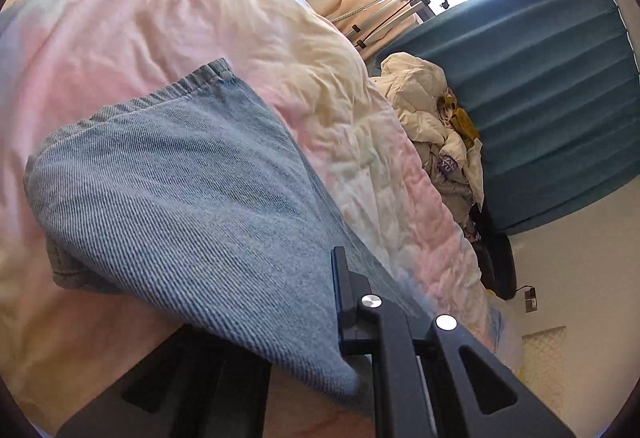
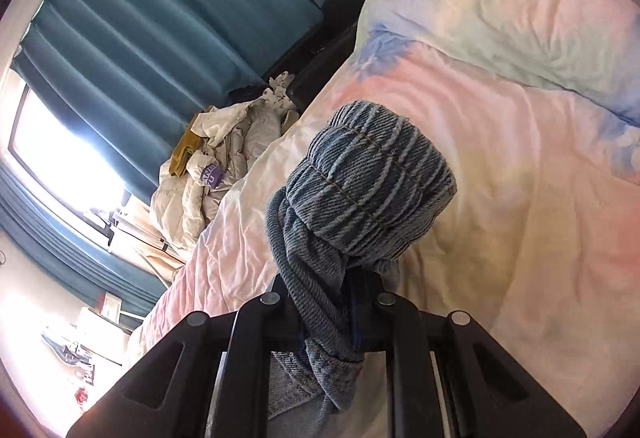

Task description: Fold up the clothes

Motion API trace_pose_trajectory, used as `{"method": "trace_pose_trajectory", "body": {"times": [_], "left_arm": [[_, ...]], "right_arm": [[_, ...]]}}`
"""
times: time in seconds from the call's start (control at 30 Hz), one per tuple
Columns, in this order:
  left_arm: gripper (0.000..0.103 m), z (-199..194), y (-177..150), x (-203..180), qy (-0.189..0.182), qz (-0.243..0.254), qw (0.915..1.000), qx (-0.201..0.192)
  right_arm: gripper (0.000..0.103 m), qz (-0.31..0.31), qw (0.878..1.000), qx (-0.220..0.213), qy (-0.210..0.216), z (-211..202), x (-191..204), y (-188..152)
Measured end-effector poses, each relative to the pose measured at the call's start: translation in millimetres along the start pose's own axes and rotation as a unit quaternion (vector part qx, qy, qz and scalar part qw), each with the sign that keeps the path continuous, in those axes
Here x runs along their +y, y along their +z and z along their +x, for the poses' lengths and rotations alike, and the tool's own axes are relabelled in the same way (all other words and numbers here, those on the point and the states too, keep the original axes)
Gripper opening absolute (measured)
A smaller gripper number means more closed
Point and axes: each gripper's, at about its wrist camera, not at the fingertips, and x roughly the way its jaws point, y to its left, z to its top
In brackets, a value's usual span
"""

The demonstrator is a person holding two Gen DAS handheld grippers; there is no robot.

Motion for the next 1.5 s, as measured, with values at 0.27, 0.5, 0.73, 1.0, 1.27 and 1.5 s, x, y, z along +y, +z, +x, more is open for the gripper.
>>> {"method": "trace_pose_trajectory", "body": {"times": [0.27,0.5,0.73,1.0,1.27,1.5], "left_arm": [[0.009,15.8,-30.9,46.8,-0.003,-0.042,0.9991,0.007],[0.018,22.9,-38.3,76.6,-0.029,-0.111,0.9929,0.033],[0.057,20.7,-45.6,85.1,-0.07,-0.15,0.9851,0.046],[0.058,13.7,-37.7,104.6,-0.106,-0.187,0.9765,0.016],[0.058,10.1,-23.2,124.1,-0.141,-0.208,0.9677,-0.014],[0.053,7.7,-8.2,130.2,-0.148,-0.212,0.9657,-0.031]], "right_arm": [[0.015,-0.063,0.997,0.028,-0.046,21.8,-46.3,-33.6],[0.026,-0.094,0.989,0.068,-0.088,32.9,-64.9,-53.5],[0.051,-0.1,0.985,0.086,-0.115,4.4,-61.2,-66.3],[0.053,-0.186,0.974,0.01,-0.131,-56.2,18.0,-88.8],[0.056,-0.308,0.95,0.037,-0.022,-42.4,161.6,-179.5],[0.056,-0.356,0.928,0.107,0.012,21.7,228.2,-285.2]]}}
